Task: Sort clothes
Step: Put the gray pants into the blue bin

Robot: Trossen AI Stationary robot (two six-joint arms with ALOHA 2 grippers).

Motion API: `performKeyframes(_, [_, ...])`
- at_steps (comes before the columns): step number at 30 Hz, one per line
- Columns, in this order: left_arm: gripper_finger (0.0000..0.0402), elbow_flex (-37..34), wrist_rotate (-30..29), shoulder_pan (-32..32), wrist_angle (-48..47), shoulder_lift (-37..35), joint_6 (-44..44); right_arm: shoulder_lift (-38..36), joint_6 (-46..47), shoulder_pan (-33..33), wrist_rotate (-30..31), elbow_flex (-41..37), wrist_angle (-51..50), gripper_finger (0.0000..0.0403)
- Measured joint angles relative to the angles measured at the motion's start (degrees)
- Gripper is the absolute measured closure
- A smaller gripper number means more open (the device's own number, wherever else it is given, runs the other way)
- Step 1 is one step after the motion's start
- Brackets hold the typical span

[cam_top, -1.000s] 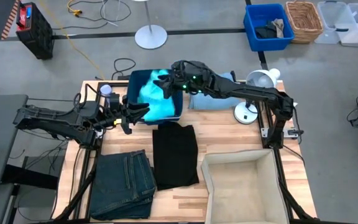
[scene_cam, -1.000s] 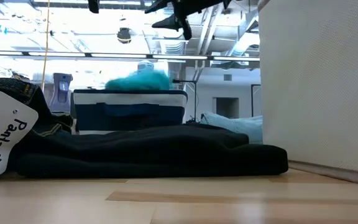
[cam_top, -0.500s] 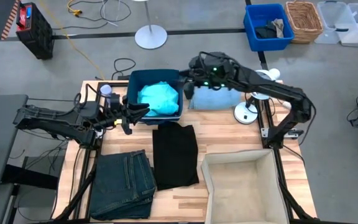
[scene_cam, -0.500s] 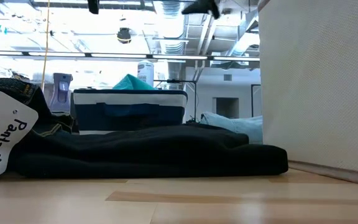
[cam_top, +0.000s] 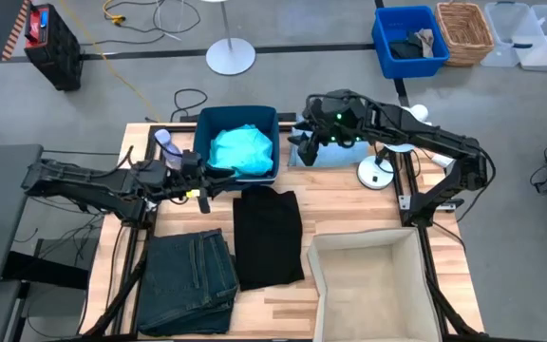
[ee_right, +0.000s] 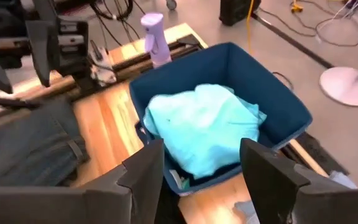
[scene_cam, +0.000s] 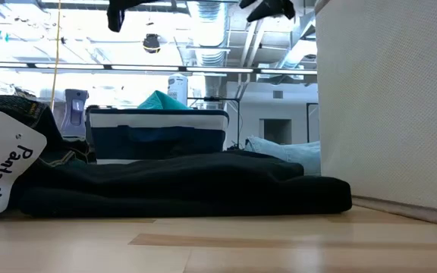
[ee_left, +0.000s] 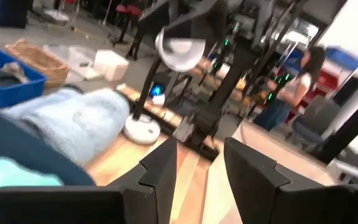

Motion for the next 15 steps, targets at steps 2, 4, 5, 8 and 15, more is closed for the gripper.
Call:
performKeyframes(2, [0.0271,-0.02,0.38,-0.2,-0.56,1.19,0.13,0.0,-0.94,1.11,1.65,-0.02,0.57,0.0187])
performKeyframes(4, [0.0271,-0.02,0.55,-0.52,-1.19,2.36,0.13,-0.02,-1.52,1.96,1.94,-0.02,0.76,0.0195])
performKeyframes(5, [0.0271,-0.02,0.77,-0.75,-1.3,3.06,0.13,-0.02,-1.56,2.28,1.96,-0.02,0.89,0.0199])
performKeyframes(8, [0.0271,-0.02,1.27,-1.26,-1.28,4.97,-0.01,0.41,-1.54,2.89,1.96,-0.02,0.35,0.0212])
performKeyframes(15, [0.0271,0.0,1.34,-1.33,0.6,6.24,-0.99,3.48,-0.12,0.72,2.0,-0.04,-1.19,0.0231])
